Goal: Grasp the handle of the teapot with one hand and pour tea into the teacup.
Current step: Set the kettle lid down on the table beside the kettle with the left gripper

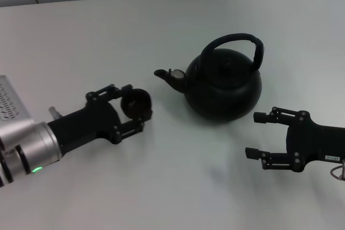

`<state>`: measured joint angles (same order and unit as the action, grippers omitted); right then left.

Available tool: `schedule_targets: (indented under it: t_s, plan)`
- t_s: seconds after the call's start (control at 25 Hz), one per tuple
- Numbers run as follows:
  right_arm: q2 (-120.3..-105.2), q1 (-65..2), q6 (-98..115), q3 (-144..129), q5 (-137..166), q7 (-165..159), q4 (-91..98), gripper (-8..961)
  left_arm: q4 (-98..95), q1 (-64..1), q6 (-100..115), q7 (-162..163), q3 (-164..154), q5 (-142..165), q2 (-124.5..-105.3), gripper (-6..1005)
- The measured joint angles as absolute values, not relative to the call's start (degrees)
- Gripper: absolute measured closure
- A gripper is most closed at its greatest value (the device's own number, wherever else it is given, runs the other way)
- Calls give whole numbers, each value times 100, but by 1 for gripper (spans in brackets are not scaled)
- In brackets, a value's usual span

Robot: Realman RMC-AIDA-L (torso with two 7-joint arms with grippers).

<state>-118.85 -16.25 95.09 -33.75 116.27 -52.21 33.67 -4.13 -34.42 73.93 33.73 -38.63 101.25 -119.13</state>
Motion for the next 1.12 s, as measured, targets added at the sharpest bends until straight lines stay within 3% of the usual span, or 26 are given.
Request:
schedule_targets:
  t_s: [1.12]
  plan:
    - [-11891, -1626, 9509, -3375, 11628, -5221, 3366, 150, 134, -3682, 6591, 2873, -3845, 10123, -11917, 313]
